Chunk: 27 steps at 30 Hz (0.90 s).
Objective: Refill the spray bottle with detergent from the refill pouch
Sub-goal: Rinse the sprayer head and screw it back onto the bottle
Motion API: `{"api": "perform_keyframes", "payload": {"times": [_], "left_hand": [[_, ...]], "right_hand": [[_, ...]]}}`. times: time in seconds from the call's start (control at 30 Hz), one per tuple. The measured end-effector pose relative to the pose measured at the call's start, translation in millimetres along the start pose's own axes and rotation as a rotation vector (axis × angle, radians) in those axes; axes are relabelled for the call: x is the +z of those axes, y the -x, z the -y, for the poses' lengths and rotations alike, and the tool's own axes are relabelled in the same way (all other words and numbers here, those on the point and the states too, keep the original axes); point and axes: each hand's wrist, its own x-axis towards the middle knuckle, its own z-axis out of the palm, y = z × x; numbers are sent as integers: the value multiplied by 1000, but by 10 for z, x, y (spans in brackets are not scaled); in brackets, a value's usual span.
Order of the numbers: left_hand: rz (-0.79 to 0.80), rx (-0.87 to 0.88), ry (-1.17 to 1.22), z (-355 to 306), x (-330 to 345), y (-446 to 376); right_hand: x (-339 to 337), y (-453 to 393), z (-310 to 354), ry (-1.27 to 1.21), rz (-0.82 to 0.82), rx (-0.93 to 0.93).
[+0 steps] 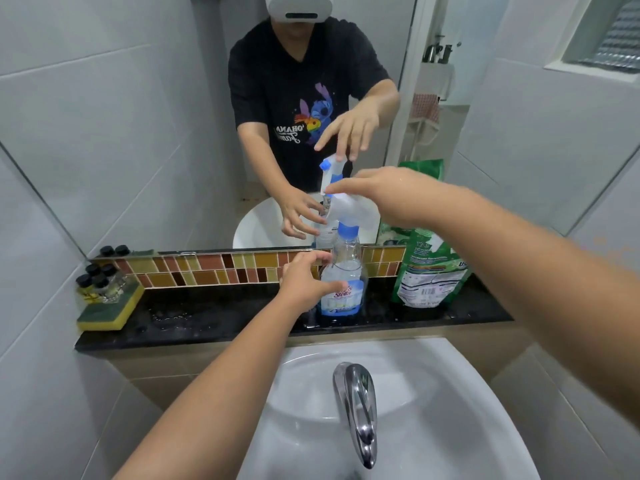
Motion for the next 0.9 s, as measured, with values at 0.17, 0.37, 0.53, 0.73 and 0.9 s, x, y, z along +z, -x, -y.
{"api": "perform_keyframes", "payload": {"times": [0.17, 0.37, 0.53, 0.73, 0.9], "left_hand": [[67, -19, 23, -19, -41, -21], [51, -37, 7, -34, -79, -22], [73, -29, -35, -30, -89, -41], [135, 38, -111, -52, -14, -63], [115, 80, -130, -11, 48, -62]], "right_hand": [[-210, -231, -13, 436, 63, -248], [-105, -427, 22, -8, 111, 61], [-58, -429, 34, -259, 177, 204], [-130, -372, 106, -153, 225, 316], [-1, -355, 149, -418, 167, 442]]}}
